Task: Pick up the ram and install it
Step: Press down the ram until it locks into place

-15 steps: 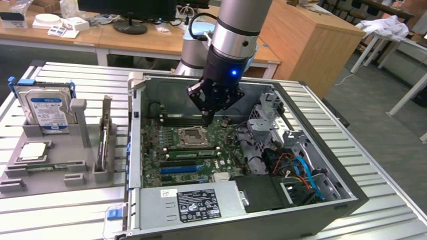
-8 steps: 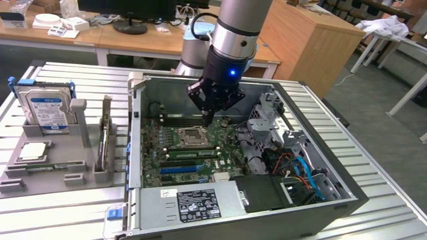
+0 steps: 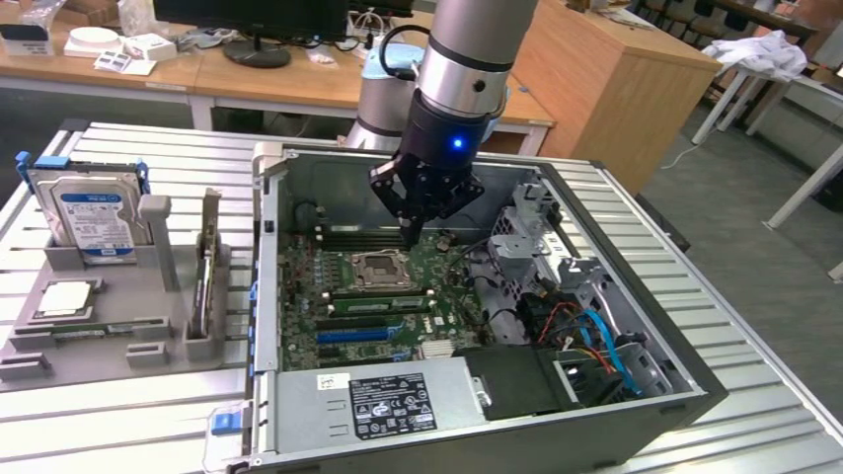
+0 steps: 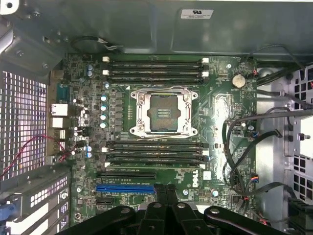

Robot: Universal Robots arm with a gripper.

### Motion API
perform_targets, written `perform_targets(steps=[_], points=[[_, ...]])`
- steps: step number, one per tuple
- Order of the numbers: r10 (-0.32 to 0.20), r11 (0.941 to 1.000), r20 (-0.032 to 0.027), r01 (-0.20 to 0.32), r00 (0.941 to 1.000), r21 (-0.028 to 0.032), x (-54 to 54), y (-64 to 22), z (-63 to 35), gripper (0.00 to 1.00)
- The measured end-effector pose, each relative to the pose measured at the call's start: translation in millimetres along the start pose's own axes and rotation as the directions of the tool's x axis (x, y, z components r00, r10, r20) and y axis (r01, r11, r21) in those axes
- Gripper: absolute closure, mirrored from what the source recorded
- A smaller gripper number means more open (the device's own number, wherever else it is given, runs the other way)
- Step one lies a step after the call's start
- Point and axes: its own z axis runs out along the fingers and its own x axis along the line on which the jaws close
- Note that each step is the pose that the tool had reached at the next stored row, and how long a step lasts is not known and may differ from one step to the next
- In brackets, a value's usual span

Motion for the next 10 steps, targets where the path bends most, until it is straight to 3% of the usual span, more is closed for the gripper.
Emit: perform_targets(steps=[10], points=[[0.0, 1.0, 0.0, 0.0, 1.0, 0.0, 0.0, 1.0, 0.1, 0.89]])
